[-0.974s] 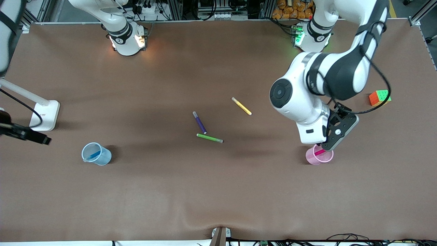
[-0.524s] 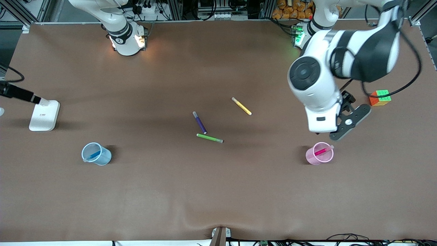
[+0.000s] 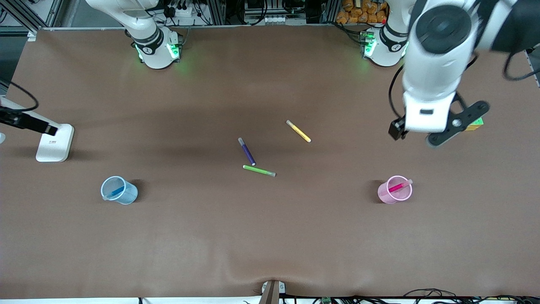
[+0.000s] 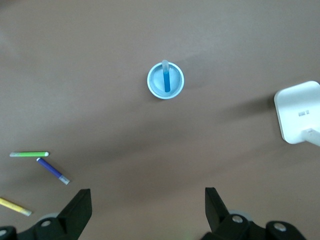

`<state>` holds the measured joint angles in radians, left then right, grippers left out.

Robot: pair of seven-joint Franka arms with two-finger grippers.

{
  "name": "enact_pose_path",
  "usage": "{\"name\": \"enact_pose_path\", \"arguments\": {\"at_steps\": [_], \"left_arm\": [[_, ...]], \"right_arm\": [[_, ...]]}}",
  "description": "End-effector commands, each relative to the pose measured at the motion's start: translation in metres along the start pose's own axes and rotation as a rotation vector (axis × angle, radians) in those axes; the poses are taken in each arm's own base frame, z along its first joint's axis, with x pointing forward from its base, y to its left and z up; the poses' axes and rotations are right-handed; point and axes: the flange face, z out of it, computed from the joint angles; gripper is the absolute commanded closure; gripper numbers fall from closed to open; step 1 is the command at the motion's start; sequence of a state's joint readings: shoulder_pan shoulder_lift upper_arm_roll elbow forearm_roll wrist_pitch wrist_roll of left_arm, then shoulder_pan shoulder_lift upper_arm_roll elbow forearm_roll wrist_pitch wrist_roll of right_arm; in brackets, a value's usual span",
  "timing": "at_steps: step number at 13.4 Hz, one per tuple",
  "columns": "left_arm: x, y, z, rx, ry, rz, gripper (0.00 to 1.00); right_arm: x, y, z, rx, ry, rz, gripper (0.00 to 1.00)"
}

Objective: Place pink and blue markers in matching cups

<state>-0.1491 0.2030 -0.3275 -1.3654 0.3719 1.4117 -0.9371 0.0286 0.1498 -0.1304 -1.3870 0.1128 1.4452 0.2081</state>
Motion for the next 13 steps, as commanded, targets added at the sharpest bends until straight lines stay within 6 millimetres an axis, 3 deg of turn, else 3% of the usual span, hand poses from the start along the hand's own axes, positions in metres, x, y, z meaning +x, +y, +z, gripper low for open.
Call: {"name": "enact_pose_path", "arguments": {"at_steps": [1, 4, 7, 13], "left_arm": [[-0.008, -0.032, -0.024, -0.054, -0.045, 0.082, 0.0], [-0.015, -0.043, -0.038, -0.103, -0.069, 0.135, 0.0], [-0.008, -0.056, -0.041, -0.144, -0.092, 0.134, 0.0], [-0.001, -0.074, -0.049, -0.164, -0.075, 0.2, 0.0]], "right_arm": [[-0.029, 0.002, -0.014, -0.013, 0.057, -0.022, 0.0], [-0.029, -0.013, -0.043, -0.075, 0.138, -0.054, 0.0], [-0.044, -0.008, -0.037, -0.074, 0.058, -0.05, 0.0], [-0.055, 0.002, -0.037, -0.057, 0.074, -0.071, 0.0]]}}
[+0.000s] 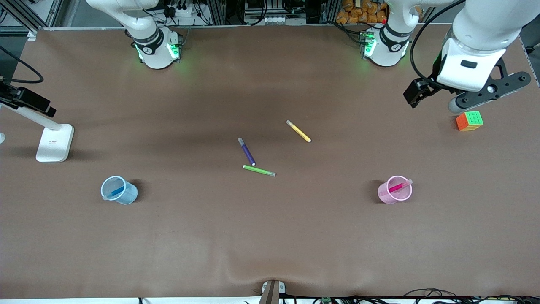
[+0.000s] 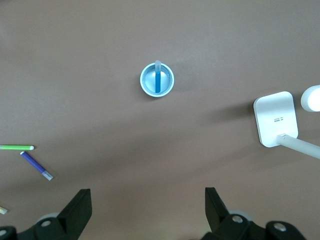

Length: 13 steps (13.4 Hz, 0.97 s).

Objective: Place pink and blue markers in matching cups

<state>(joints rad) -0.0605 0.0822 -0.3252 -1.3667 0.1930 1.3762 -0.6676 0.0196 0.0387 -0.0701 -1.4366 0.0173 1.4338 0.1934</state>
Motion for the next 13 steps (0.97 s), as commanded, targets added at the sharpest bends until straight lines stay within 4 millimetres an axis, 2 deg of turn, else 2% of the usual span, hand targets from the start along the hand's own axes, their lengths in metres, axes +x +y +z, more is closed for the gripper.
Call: {"name": "enact_pose_path", "arguments": {"at_steps": [1, 3, 7, 9, 10, 12, 13], "left_arm": [[0.001, -0.019, -0.006, -0.027, -0.005, 0.038, 0.0], [0.007, -0.033, -0.007, -0.051, -0.019, 0.054, 0.0], [0.023, -0.068, -0.001, -0.076, -0.037, 0.135, 0.0], [0.032, -0.09, 0.009, -0.13, -0.075, 0.119, 0.0], [0.032, -0.101, 0.014, -0.139, -0.045, 0.116, 0.0], [0.019, -0.109, 0.035, -0.145, 0.003, 0.173, 0.0], [0.021, -0.117, 0.039, -0.145, -0.004, 0.164, 0.0]], "right_arm": [[-0.016, 0.008, -0.006, 0.016, 0.018, -0.032, 0.0], [-0.021, 0.004, -0.006, 0.017, 0.022, -0.042, 0.0], [-0.022, 0.006, -0.007, 0.021, 0.043, -0.035, 0.0], [-0.02, 0.006, -0.006, 0.024, 0.041, -0.032, 0.0], [-0.02, 0.005, -0.006, 0.028, 0.04, -0.032, 0.0], [-0.019, 0.004, -0.007, 0.033, 0.044, -0.033, 0.0], [-0.02, 0.004, -0.009, 0.034, 0.048, -0.034, 0.0]]}}
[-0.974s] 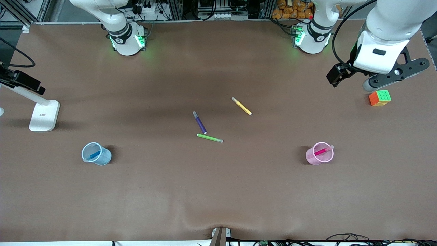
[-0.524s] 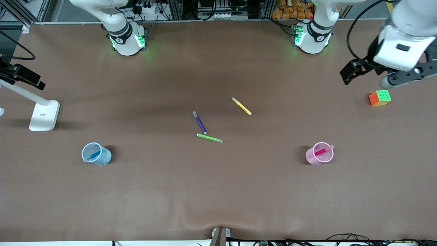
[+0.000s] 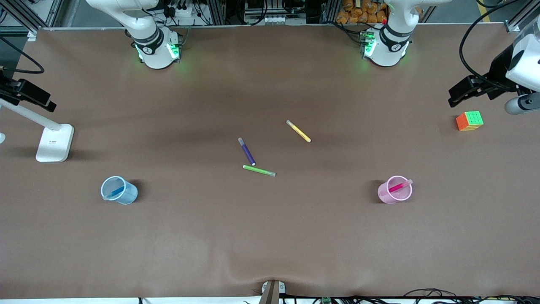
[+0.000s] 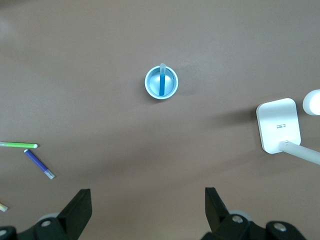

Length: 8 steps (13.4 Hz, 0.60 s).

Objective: Place pink and blue markers in matching cups

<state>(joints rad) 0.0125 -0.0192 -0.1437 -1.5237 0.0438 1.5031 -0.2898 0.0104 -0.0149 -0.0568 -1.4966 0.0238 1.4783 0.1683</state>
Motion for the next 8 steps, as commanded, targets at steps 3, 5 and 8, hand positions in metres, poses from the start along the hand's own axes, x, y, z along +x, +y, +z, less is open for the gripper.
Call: {"name": "enact_pose_path", "arguments": {"at_steps": [3, 5, 8], "left_arm": [[-0.0236, -0.0146, 0.0094, -0.009, 0.004, 0.016, 0.0], [-0.0262, -0.0152, 0.0109, -0.005, -0.008, 0.014, 0.0], [-0.0283, -0.015, 0.0066, -0.005, -0.008, 0.019, 0.0]], "right_arm": [[-0.0081, -0.0009, -0.0107, 0.035, 0.017, -0.016, 0.0], [-0.0089, -0.0049, -0.0113, 0.035, 0.017, -0.01, 0.0], [-0.0086, -0.0018, -0.0104, 0.036, 0.013, -0.004, 0.0]]}}
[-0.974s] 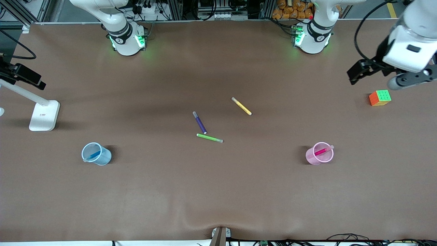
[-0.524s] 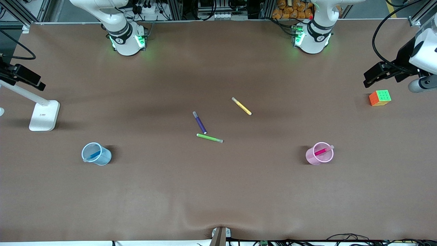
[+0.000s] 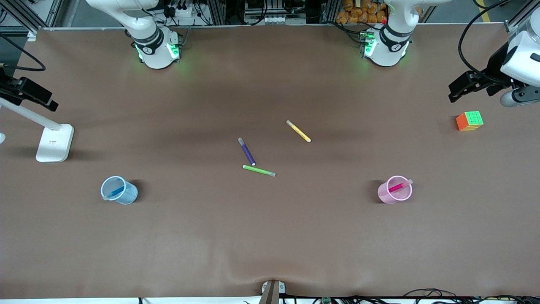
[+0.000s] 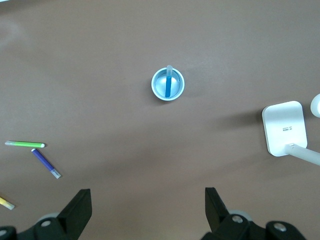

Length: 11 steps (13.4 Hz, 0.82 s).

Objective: Place pink and blue markers in matching cups

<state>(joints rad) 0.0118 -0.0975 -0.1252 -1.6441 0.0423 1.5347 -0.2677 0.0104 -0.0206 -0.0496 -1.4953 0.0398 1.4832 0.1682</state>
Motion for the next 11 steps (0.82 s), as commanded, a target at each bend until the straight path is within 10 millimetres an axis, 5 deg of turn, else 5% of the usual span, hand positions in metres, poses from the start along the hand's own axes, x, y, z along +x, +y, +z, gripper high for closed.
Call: {"name": "enact_pose_path", "arguments": {"at_steps": [1, 5, 11], "left_arm": [[-0.01, -0.005, -0.011, -0.016, 0.004, 0.011, 0.0], [-0.009, -0.016, -0.024, -0.018, 0.002, 0.034, 0.0], [-0.012, -0.016, -0.035, -0.05, -0.024, 0.052, 0.0]], "right_arm": [[-0.006, 0.002, -0.007, 0.019, 0.007, -0.001, 0.0], [-0.005, 0.004, -0.004, 0.03, 0.007, -0.188, 0.0], [-0.007, 0.005, -0.004, 0.031, -0.004, -0.2, 0.0]]}}
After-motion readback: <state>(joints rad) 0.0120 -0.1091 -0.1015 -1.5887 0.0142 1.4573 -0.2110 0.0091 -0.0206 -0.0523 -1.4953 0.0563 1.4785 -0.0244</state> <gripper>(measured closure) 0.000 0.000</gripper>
